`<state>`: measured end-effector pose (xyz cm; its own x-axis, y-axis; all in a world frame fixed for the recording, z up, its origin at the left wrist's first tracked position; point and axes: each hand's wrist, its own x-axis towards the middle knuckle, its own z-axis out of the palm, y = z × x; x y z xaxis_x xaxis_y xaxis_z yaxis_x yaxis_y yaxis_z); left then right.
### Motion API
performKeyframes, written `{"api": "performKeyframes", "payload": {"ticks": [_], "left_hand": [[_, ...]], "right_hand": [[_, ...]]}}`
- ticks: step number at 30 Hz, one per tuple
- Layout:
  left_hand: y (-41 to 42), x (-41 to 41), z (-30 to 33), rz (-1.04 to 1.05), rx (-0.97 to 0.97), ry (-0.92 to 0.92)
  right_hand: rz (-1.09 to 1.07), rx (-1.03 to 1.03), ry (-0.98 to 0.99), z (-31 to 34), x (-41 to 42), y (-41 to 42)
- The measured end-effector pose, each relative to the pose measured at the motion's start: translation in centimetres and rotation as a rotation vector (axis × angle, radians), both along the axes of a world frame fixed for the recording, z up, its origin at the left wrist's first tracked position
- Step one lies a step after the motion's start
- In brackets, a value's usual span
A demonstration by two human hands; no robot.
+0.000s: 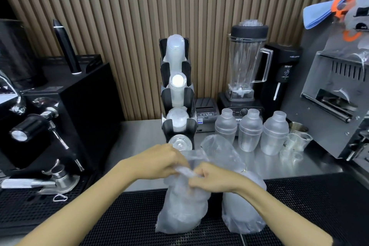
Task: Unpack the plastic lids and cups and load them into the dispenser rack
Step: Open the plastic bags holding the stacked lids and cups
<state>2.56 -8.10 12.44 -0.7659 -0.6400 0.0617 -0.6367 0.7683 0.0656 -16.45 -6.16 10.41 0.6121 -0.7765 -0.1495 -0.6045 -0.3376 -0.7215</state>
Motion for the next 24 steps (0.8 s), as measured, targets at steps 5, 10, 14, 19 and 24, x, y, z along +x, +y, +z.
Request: {"api": "performKeyframes", "payload": {"ticks": [5, 10, 14, 19, 24], "left_hand": [[0.9, -0.5, -1.8, -0.140, 0.033, 0.075], [1.3, -0.8, -3.3, 0.042, 0.247, 0.243], [1.1, 0.0, -3.5, 0.127, 0.361, 0.292], [0.4, -0.2, -4.0, 0.252, 0.300, -0.038], [0.3, -1.6, -4.7, 0.198, 0.146, -0.329]], "right_hand": [[0.117, -0.274, 0.391, -0.3, -0.6, 1.1], [0.085, -0.558, 0.437, -1.6, -1.4, -1.1], [0.106, -0.369, 0.191, -3.0, -2.8, -2.3], [0.117, 0.095, -0.283, -3.1, -2.5, -1.0], [0.109, -0.055, -0.102, -3.9, -1.9, -0.9]]}}
